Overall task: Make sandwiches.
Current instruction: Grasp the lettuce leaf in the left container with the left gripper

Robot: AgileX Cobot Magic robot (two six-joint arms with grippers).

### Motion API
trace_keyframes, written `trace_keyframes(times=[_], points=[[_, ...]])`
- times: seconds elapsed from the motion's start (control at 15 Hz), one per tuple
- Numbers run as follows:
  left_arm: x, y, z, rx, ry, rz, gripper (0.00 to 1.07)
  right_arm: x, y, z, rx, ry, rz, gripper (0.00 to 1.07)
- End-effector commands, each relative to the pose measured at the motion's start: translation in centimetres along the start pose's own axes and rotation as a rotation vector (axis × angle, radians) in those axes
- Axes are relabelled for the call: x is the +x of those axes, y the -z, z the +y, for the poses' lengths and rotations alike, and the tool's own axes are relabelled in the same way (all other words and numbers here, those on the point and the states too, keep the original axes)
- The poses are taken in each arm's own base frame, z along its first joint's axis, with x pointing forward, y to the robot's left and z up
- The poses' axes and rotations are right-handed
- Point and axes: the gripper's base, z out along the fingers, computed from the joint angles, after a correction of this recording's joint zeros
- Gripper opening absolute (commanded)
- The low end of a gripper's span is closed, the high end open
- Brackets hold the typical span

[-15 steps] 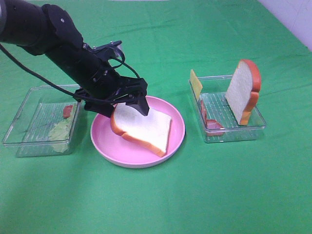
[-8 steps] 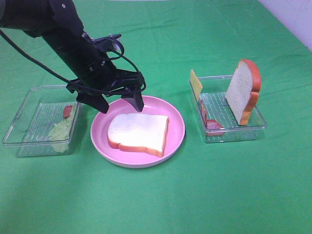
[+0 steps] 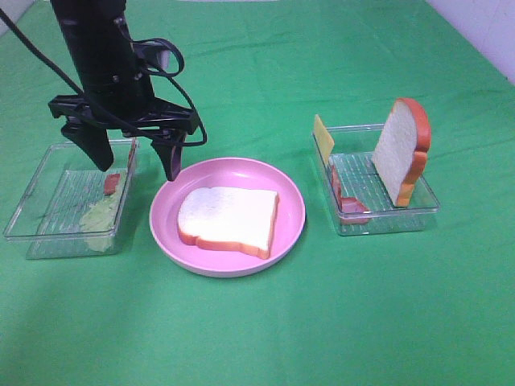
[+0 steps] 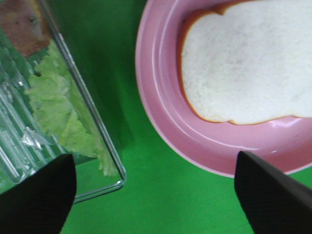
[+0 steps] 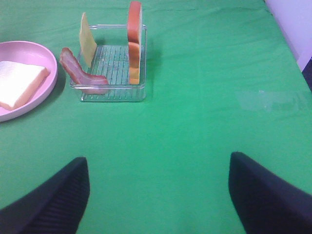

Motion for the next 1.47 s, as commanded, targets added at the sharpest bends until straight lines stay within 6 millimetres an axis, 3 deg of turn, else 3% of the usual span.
trace_keyframes(times=[0.07, 0.33, 0.6, 0.67, 1.2, 1.33, 1.47], points=[[0.7, 0.8, 0.4, -0.076, 0.022, 0.05, 0.84, 0.0, 0.2, 0.1, 0.002, 0.012, -0.025, 0.75], [0.4, 0.5, 1.2, -0.15, 0.051, 0.038, 0.82, 0.0, 0.2, 0.1, 0.002, 0.012, -0.025, 0.75], [0.0, -2.2, 1.1, -0.142, 0.058, 0.089, 0.71, 0.0, 0.2, 0.1, 0.002, 0.012, -0.025, 0.75], [-0.1, -3.4, 1.1, -0.152, 0.055, 0.113, 0.71, 0.0, 0.2, 0.1, 0.002, 0.012, -0.025, 0.75], [-0.5, -5.8, 1.4, -0.173, 0.069, 0.13, 0.71, 0.0, 0.2, 0.1, -0.001, 0.01, -0.025, 0.75], [-0.6, -5.7, 1.4, -0.174, 0.067, 0.117, 0.66, 0.0, 0.2, 0.1, -0.001, 0.01, -0.025, 0.75], [-0.7, -5.7, 1.4, -0.177, 0.064, 0.105, 0.52, 0.0, 0.2, 0.1, -0.001, 0.01, -0.025, 0.75]])
